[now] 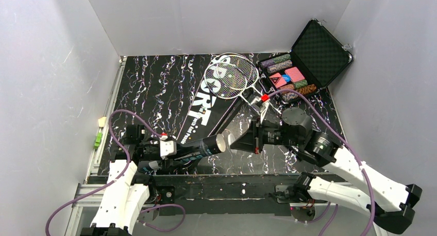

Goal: Pack up the badminton gear

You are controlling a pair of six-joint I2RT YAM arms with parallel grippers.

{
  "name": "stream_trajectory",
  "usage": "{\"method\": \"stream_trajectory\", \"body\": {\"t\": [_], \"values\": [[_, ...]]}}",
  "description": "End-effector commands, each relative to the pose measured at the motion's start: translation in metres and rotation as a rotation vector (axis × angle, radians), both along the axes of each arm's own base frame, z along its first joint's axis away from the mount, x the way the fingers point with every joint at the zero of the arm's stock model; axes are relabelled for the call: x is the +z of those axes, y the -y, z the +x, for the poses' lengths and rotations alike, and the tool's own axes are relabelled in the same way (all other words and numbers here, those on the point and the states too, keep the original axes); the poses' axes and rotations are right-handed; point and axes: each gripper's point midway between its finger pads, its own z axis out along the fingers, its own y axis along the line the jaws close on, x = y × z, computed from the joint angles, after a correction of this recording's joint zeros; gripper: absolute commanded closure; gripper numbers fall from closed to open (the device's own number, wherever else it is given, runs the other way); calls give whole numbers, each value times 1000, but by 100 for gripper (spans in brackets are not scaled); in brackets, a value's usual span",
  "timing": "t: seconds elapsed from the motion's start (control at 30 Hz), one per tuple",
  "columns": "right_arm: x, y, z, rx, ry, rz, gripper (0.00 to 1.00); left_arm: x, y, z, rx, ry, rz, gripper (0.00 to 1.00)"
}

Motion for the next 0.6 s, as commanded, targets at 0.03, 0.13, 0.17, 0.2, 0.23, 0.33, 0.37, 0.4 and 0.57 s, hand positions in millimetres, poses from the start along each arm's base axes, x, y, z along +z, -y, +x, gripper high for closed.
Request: {"method": "stream_trajectory", "body": {"t": [0.03, 0.13, 0.17, 0.2, 0.23, 0.33, 0.37, 0.4, 0.57], "values": [[26, -19, -13, 147, 37, 128, 99, 24, 10, -8, -76, 64, -74, 97], [25, -24, -12, 163, 33, 138, 99, 26, 10, -11, -96, 76, -75, 97], [24, -25, -11, 165, 29, 137, 99, 26, 11, -11, -99, 78, -77, 97], [22, -27, -11, 167, 23, 131, 99, 26, 11, -12, -101, 76, -79, 97], [20, -27, -10, 168, 18, 127, 99, 27, 11, -12, -100, 76, -81, 97], [13, -29, -9, 167, 0, 123, 99, 27, 11, -12, -103, 75, -84, 97], [12, -29, -9, 166, -6, 127, 99, 26, 11, -12, -102, 74, -84, 97], [11, -29, -9, 167, -10, 129, 99, 26, 11, -12, -102, 73, -84, 97], [-1, -30, -6, 155, -28, 113, 99, 27, 11, -11, -101, 76, -86, 97]]}}
